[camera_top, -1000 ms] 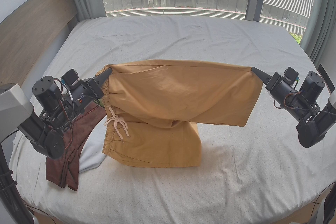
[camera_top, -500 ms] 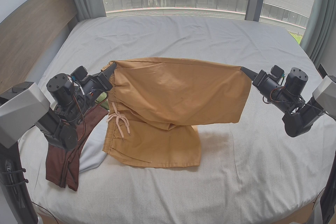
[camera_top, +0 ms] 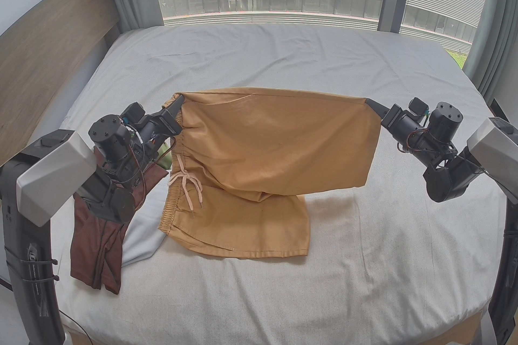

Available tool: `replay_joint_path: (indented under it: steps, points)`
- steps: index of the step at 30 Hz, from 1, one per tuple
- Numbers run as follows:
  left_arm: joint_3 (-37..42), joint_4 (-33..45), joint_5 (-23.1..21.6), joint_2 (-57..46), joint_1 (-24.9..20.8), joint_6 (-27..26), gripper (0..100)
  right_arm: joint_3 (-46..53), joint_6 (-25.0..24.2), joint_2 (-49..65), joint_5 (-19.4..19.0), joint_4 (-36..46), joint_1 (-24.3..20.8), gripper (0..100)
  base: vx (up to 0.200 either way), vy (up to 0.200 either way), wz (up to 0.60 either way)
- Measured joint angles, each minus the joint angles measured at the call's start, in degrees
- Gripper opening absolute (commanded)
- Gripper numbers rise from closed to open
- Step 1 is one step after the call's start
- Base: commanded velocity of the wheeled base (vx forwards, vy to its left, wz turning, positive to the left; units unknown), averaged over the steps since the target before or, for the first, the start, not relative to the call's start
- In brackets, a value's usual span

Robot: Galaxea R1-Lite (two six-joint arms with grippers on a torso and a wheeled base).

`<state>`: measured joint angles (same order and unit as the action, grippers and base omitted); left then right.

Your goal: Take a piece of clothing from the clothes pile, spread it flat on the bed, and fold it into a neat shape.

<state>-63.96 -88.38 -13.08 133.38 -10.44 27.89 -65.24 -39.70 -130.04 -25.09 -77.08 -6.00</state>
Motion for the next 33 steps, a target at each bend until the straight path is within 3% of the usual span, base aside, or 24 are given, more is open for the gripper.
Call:
replay_joint_path:
  steps: [18,31,32,33]
  points:
    - [-8.33,0.44,1.65,6.25,0.4,0.13,0,-14.02,0.0,-9.72,-0.55,3.84,0.13,0,0.0,0.0,0.0]
    - [-11.64,1.27,1.54,9.12,1.15,1.01,0,-17.16,-0.01,-12.61,-1.82,3.46,0.11,0,0.0,0.0,0.0]
    - [-11.89,1.6,1.54,9.23,1.18,1.04,100,-17.66,-0.01,-12.87,-1.93,3.49,0.13,0,0.0,0.0,0.0]
    - [-12.02,1.8,1.51,9.26,1.26,1.06,100,-17.94,0.0,-13.02,-1.97,3.51,0.11,0,0.0,0.0,0.0]
